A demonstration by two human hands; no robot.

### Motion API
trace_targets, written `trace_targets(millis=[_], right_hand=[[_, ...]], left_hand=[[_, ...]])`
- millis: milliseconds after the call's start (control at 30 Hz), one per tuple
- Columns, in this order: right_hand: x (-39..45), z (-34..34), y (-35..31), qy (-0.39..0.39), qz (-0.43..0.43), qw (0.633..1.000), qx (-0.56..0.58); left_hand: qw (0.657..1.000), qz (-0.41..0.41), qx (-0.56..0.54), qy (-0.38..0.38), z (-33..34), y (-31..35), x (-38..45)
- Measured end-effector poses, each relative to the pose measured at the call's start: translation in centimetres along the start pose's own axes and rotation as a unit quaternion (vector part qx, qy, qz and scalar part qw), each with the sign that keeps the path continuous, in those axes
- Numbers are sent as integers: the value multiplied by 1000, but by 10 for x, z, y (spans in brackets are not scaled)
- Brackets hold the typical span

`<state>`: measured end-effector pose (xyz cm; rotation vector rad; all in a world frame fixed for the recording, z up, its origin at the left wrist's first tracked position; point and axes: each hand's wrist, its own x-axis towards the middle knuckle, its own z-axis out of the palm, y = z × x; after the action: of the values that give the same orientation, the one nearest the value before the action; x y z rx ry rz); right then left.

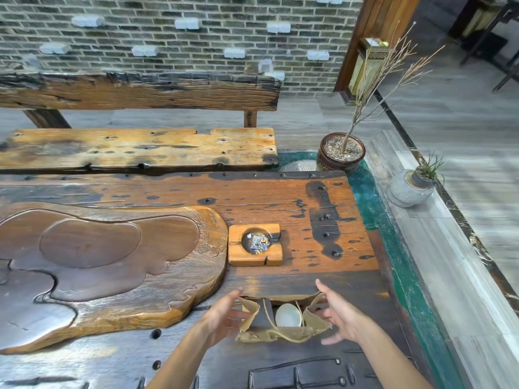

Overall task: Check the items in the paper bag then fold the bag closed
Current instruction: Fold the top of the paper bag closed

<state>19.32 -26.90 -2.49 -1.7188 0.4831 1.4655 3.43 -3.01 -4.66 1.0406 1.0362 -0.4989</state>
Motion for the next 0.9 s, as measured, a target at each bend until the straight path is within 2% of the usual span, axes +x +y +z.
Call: trace_targets(millis=[267,367,433,500,567,667,800,900], right_hand=[[12,-14,8,25,-81,996,-4],[12,-12,16,38,-113,989,-88],[14,-10,22,75,-134,975,-159],[15,-3,26,115,-167,953,-226],[14,5,27,158,-203,915,-310],[13,19,21,176,-268,854,-410],[21,52,12,153,-289,806,-493],[29,67,11,151,-311,771,-534]], left_hand=[[997,67,-37,-7,-12,-16,13],[994,101,38,26,-14,-23,18],[984,130,108,54,-13,-29,20],[965,154,192,94,-9,-31,19],[929,190,289,134,-5,-29,19],[879,228,402,113,7,-24,19],[863,213,449,94,26,-19,27],[852,216,460,127,37,-20,27]])
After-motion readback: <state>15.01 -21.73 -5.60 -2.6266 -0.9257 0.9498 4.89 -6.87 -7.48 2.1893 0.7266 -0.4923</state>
